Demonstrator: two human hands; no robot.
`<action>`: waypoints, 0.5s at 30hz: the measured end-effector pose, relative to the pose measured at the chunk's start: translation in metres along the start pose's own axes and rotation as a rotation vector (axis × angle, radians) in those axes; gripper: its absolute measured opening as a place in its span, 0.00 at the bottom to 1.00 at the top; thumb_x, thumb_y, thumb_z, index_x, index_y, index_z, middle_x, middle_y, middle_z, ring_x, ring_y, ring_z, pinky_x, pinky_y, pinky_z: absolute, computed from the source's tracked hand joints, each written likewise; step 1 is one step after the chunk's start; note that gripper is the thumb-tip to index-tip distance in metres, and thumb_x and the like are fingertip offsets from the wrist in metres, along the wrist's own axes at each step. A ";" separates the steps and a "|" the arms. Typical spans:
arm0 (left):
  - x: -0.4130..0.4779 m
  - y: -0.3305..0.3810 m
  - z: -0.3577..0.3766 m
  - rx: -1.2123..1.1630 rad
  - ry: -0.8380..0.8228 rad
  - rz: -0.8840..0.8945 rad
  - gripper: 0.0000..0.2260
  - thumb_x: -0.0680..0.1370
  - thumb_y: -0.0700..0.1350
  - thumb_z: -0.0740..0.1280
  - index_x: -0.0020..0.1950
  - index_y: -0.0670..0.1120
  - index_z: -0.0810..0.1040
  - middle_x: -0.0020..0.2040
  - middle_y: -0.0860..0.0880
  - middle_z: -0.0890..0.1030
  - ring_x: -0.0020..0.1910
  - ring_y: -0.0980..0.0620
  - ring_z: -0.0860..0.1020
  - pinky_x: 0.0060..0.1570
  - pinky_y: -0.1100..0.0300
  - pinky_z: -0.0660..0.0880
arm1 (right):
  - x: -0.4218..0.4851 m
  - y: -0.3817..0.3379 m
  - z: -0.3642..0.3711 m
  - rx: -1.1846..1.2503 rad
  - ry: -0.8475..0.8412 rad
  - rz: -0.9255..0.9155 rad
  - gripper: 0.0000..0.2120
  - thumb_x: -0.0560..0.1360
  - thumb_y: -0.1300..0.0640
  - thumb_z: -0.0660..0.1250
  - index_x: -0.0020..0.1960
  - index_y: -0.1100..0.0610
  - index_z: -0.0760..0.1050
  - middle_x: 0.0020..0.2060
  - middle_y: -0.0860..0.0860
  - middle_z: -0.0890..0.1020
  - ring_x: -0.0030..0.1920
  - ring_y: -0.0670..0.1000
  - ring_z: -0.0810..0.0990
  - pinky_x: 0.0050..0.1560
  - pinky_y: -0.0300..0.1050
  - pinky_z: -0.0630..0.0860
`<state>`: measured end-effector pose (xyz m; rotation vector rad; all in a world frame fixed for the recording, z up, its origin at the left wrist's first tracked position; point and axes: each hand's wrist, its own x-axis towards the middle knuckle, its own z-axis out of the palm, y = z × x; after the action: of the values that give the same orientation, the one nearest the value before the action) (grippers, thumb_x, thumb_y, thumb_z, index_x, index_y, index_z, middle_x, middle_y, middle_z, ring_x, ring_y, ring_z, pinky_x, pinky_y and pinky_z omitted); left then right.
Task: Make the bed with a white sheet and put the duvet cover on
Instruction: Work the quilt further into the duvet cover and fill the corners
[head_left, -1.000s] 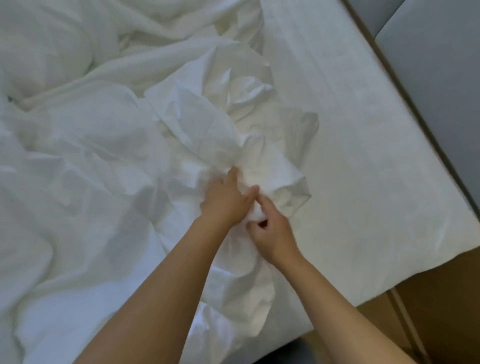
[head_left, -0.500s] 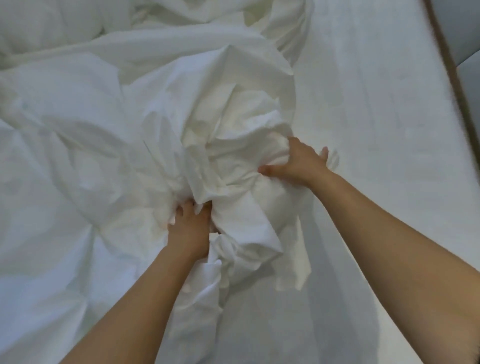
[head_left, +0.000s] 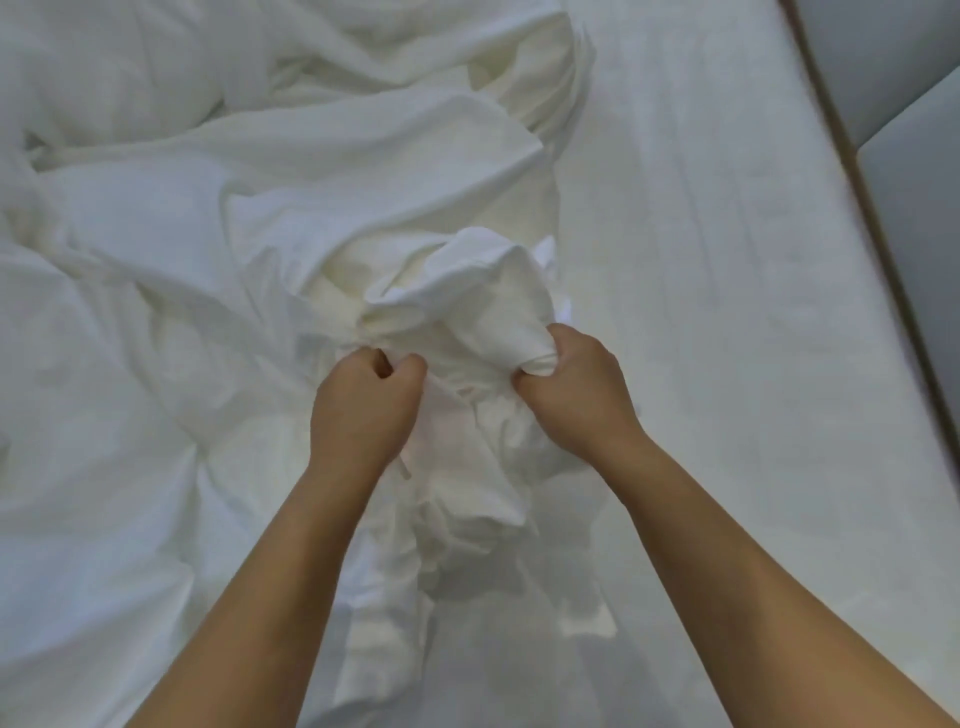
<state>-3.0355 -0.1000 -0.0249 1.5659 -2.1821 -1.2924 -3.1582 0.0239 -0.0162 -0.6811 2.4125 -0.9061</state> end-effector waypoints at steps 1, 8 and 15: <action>-0.011 0.013 0.001 -0.057 0.018 0.019 0.16 0.66 0.62 0.61 0.41 0.51 0.73 0.37 0.55 0.76 0.36 0.54 0.74 0.36 0.58 0.69 | -0.005 -0.006 -0.007 0.042 0.003 0.013 0.08 0.71 0.59 0.64 0.36 0.56 0.66 0.31 0.51 0.74 0.35 0.55 0.74 0.32 0.47 0.67; -0.041 0.077 0.013 -0.384 -0.256 -0.269 0.21 0.74 0.58 0.66 0.64 0.51 0.71 0.59 0.50 0.76 0.55 0.48 0.75 0.49 0.52 0.77 | -0.067 -0.029 -0.045 0.250 -0.119 0.084 0.03 0.69 0.62 0.66 0.42 0.59 0.75 0.37 0.59 0.81 0.39 0.60 0.80 0.40 0.56 0.77; -0.141 0.134 0.039 -0.188 -0.433 0.008 0.14 0.74 0.40 0.67 0.32 0.49 0.66 0.30 0.52 0.71 0.26 0.57 0.71 0.20 0.69 0.71 | -0.170 0.006 -0.150 0.414 -0.156 0.140 0.12 0.58 0.58 0.70 0.42 0.53 0.80 0.34 0.55 0.82 0.33 0.53 0.81 0.33 0.46 0.75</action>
<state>-3.0884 0.0492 0.0941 1.2991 -2.2030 -1.9197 -3.1165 0.1979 0.1223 -0.4045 2.0181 -1.1957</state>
